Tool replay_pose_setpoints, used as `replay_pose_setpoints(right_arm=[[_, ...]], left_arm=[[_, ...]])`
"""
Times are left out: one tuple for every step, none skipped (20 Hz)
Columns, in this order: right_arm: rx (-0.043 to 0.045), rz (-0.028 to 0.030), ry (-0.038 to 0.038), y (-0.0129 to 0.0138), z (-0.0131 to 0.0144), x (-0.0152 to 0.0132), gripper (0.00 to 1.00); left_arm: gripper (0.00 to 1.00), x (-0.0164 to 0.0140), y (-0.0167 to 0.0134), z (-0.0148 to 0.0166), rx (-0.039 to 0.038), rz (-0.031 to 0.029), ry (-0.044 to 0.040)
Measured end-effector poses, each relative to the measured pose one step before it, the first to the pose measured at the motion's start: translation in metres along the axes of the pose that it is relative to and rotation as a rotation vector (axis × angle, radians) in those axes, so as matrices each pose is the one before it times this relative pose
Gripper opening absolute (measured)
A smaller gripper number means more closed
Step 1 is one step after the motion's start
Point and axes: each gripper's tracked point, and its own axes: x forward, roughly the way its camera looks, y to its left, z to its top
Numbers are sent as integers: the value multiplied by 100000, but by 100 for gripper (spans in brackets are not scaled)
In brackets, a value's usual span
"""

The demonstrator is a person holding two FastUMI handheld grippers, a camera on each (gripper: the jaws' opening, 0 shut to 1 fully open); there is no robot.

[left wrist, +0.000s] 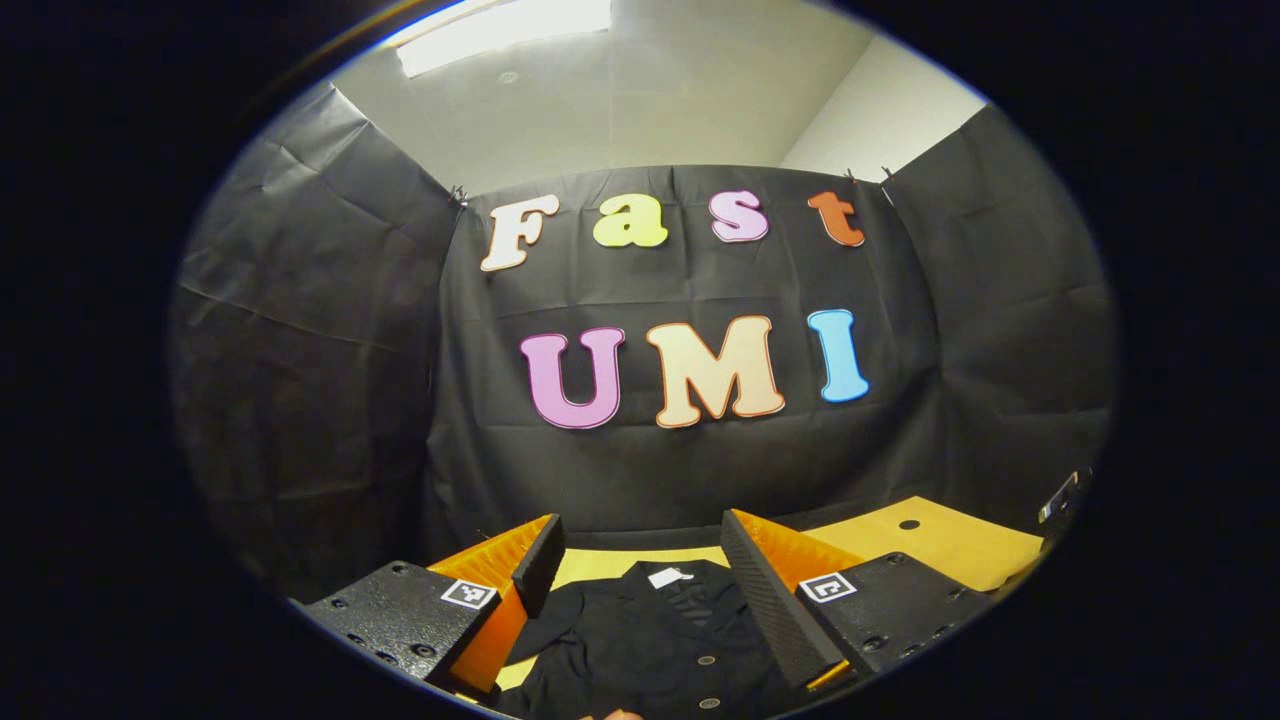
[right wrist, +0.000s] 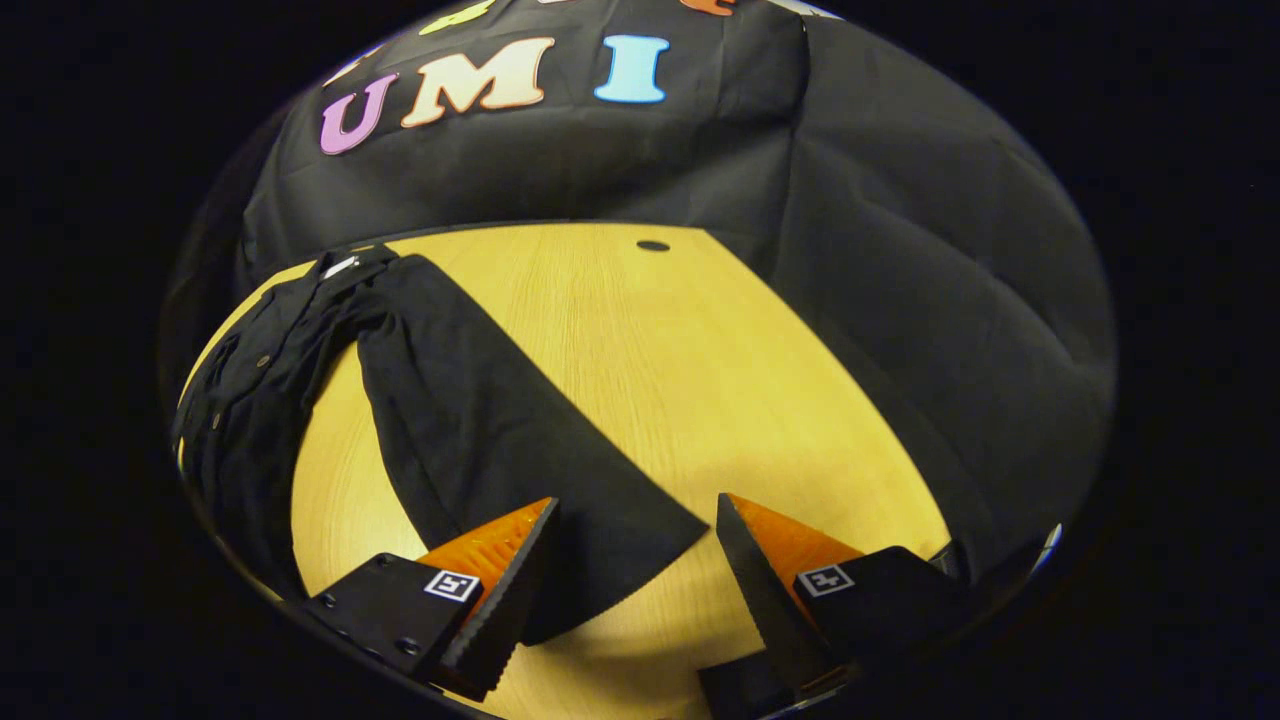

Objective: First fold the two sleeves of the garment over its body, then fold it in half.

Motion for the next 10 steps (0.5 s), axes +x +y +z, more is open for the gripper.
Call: replay_pose_setpoints(right_arm=[[1305,1430,475,-174,-155,94,98],[1553,2356,1063,-5,100,53,97],[1980,3095,2731,26,-355,-4,96],[2389,1163,-110,139,311,38,92],[708,2988,-464,666,405,43,85],[48,3023,924,776,40,161,60],[2480,-836,324,125,-250,-133,34],[3178,-131,817,337,97,-65,9],[3783,-480,-1309,54,301,-293,9],[3687,1831,-3255,993,1048,-333,9]], left_arm=[[93,-198,261,-178,134,534,340],[93,4,278,-128,229,535,391],[93,77,331,-171,0,533,160],[93,60,409,46,-125,553,-111],[93,151,290,-248,31,515,146],[94,145,379,-126,-143,361,202],[94,131,421,-310,-410,121,311],[94,104,544,-146,-216,202,536],[94,52,696,-301,152,625,323],[94,153,935,101,219,845,-481]])
